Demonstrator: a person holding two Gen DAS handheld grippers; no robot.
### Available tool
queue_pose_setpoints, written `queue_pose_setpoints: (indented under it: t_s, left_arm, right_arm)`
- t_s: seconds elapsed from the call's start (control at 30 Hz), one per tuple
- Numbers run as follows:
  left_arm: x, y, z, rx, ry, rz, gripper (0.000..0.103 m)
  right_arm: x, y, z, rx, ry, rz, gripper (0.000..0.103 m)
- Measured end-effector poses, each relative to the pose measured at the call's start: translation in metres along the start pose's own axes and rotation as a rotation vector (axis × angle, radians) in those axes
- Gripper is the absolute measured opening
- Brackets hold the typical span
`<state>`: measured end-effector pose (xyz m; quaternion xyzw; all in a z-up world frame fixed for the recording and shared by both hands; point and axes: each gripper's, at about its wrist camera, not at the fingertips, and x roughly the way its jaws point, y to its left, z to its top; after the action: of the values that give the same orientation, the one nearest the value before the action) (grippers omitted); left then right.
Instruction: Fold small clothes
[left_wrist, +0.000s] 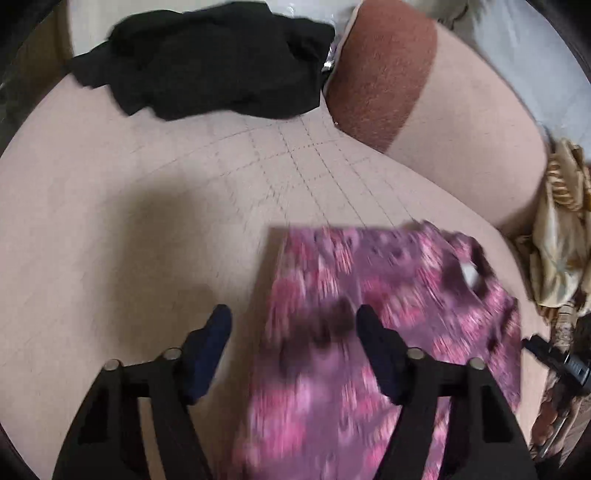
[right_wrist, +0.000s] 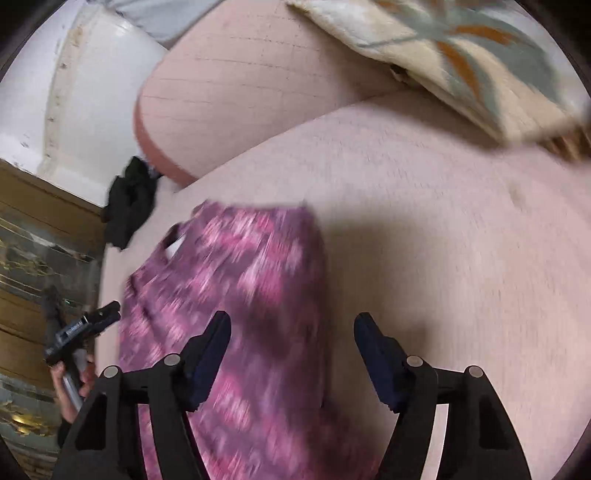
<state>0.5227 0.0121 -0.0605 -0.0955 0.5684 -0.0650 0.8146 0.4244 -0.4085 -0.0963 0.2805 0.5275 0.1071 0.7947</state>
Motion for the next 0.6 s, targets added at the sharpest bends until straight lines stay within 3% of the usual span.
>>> queue_pose_setpoints:
  t_s: [0.13, 0.17, 0.23, 0.27, 0.3, 0.33, 0.37, 0.47, 0.57, 0.6]
  left_arm:
    - [0.031, -0.006, 0.015, 0.073, 0.068, 0.045, 0.063]
    - [0.033, -0.007, 0.017, 0.076, 0.054, 0.049, 0.063]
    - [0.03, -0.01, 0.018, 0.095, 0.045, 0.042, 0.061]
    - [0.03, -0.011, 0.02, 0.097, 0.039, 0.03, 0.045]
    - [0.03, -0.01, 0.02, 0.097, 0.045, 0.005, 0.02]
    - [0.03, -0.01, 0.021, 0.089, 0.058, -0.017, 0.01]
    - [0.029, -0.009, 0.022, 0.077, 0.065, -0.043, 0.007]
    - [0.01, -0.007, 0.028, 0.098, -0.03, -0.06, 0.005]
    - [-0.012, 0.004, 0.038, 0.082, -0.133, -0.144, 0.005]
    - [-0.007, 0.004, 0.04, 0.094, -0.145, -0.138, 0.005]
  right_arm:
    - [0.029, -0.008, 0.03, 0.031, -0.004, -0.004, 0.065]
    - [0.032, -0.006, 0.032, 0.024, -0.011, 0.004, 0.063]
    - [0.033, 0.001, 0.031, 0.004, -0.02, 0.017, 0.043]
    - [0.035, 0.002, 0.03, 0.004, -0.006, 0.012, 0.016]
    - [0.037, 0.001, 0.029, 0.005, 0.0, -0.005, 0.013]
    - [0.036, 0.001, 0.028, 0.004, -0.005, -0.008, 0.012]
    - [0.035, -0.001, 0.028, 0.009, -0.005, -0.012, 0.011]
    - [0.016, -0.002, 0.034, 0.025, -0.054, 0.003, 0.008]
    - [-0.005, 0.005, 0.037, -0.012, -0.143, -0.035, 0.007]
    - [-0.004, 0.003, 0.037, -0.014, -0.162, -0.062, 0.007]
